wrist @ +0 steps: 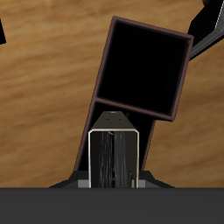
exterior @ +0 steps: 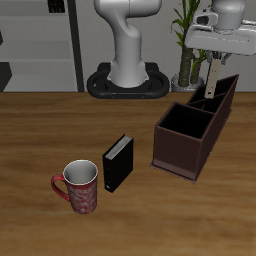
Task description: Place the yellow book into the left desk caddy's back compartment
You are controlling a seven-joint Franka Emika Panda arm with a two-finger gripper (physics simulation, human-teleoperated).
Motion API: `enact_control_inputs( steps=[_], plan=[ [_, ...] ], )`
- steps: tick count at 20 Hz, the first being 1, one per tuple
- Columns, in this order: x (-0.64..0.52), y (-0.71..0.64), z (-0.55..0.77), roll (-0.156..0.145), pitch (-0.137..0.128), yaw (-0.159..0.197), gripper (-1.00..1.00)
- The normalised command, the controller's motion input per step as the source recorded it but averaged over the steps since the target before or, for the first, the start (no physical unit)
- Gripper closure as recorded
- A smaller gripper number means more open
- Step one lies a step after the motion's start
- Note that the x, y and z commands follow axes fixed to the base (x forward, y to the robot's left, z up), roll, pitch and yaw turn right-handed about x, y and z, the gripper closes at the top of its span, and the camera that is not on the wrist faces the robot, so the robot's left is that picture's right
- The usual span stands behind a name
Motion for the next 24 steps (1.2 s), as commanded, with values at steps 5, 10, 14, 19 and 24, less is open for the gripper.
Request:
enact_control_inputs(
  steps=[5,10,14,19,24],
  plan=[
    [0.07,0.00,-0.14,0.021,0.031,-0.034,1.00],
    [0.11,0.07,-0.26,0.017,0.043,-0.029,1.00],
    [0.00,0.13,-0.21,0.034,0.015,0.032,1.00],
    [0.09,-0.04,-0.17,0.000,0.021,-0.004,1.00],
    [0.07,-0.08,-0.18,-0.018,0.020,0.002,1.00]
  ],
)
